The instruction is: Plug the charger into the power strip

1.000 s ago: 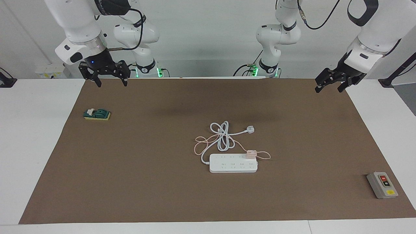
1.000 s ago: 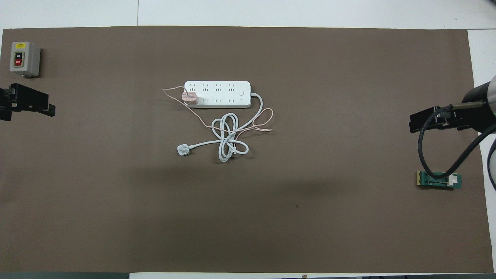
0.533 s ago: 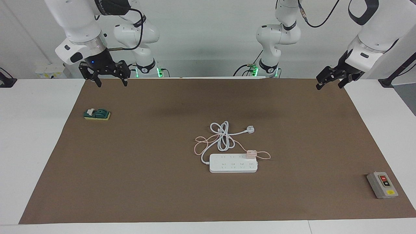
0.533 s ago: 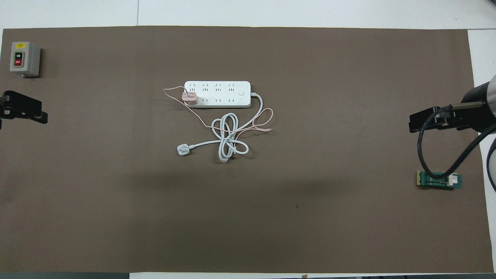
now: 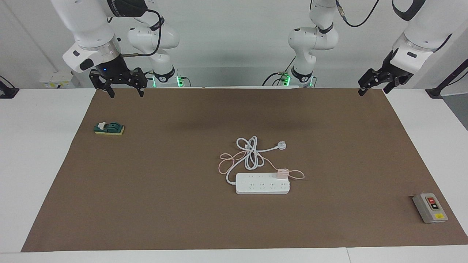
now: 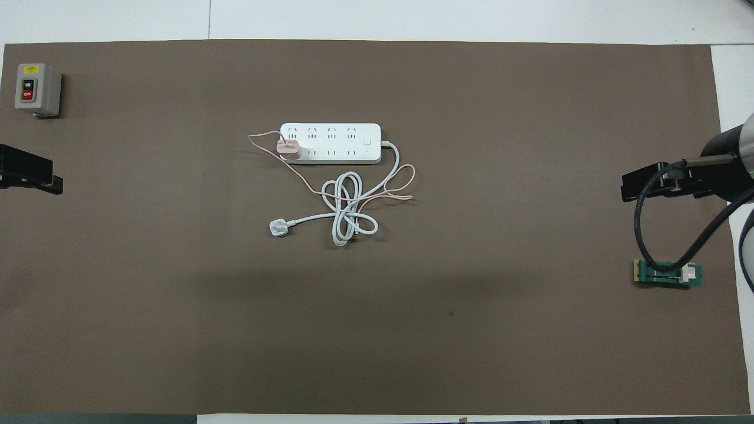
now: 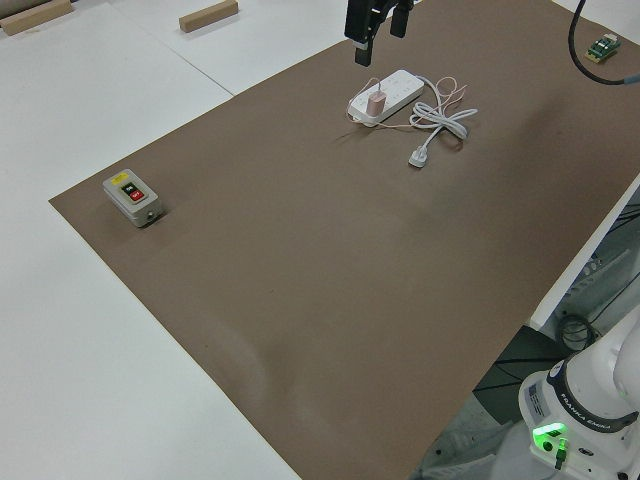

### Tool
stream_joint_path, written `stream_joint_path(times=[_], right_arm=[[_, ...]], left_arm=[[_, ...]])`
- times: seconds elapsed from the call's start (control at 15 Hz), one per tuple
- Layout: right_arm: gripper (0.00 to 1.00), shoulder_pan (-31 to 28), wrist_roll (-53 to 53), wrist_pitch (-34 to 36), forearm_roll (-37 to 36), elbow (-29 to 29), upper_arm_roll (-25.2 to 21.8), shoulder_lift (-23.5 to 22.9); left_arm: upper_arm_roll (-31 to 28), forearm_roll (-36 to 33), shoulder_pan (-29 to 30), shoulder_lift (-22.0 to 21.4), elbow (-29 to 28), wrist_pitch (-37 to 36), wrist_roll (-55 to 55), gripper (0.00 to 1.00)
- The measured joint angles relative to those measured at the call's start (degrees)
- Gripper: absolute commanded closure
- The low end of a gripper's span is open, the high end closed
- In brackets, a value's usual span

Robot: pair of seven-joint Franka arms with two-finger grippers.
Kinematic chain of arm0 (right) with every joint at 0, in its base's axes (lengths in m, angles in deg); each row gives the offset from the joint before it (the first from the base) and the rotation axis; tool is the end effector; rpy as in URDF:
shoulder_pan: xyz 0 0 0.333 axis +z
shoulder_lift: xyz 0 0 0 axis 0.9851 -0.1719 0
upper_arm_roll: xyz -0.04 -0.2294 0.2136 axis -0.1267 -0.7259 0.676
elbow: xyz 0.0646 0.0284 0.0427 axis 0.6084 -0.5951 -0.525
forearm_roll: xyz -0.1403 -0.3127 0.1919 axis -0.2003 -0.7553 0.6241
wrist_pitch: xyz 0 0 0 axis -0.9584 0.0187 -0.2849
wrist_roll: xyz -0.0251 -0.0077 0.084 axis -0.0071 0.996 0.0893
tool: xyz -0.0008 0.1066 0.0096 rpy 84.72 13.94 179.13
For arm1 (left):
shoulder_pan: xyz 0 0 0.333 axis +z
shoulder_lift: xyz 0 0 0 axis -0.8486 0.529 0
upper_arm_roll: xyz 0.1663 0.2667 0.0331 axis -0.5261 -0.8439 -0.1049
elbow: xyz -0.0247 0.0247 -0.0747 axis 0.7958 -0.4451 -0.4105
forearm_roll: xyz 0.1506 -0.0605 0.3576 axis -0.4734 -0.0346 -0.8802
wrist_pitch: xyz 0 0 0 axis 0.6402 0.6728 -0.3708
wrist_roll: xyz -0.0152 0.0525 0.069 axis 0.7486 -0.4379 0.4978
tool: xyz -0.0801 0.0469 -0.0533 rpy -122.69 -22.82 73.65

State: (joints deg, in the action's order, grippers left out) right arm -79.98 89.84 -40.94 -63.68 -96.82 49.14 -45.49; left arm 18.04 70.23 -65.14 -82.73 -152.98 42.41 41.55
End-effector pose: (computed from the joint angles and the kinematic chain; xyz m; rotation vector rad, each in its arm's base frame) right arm 0.5367 0.0363 0.6273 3.1345 0.0370 -0.0684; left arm 0.5457 -0.0109 0.6427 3.1182 0.0688 -0.1261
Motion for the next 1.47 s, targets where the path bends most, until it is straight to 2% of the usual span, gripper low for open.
stream_joint_path(times=[0.27,0.47,0.6,1.47], right_arm=[[0.00,0.0,0.0,0.0,0.0,0.0,0.0,0.0],[0.00,0.0,0.0,0.0,0.0,0.0,0.0,0.0],[0.00,0.0,0.0,0.0,0.0,0.0,0.0,0.0],[0.00,0.0,0.0,0.0,0.0,0.0,0.0,0.0]], left_arm=[[2.0,0.0,3.6,0.0,-0.6,0.0,0.0,0.00],[10.8,-0.1,11.7,0.0,-0.8,0.0,0.0,0.00],[13.1,-0.1,13.9,0.0,-0.9,0.0,0.0,0.00],[13.8,-0.4,13.2,1.9,-1.0,0.2,0.0,0.00]])
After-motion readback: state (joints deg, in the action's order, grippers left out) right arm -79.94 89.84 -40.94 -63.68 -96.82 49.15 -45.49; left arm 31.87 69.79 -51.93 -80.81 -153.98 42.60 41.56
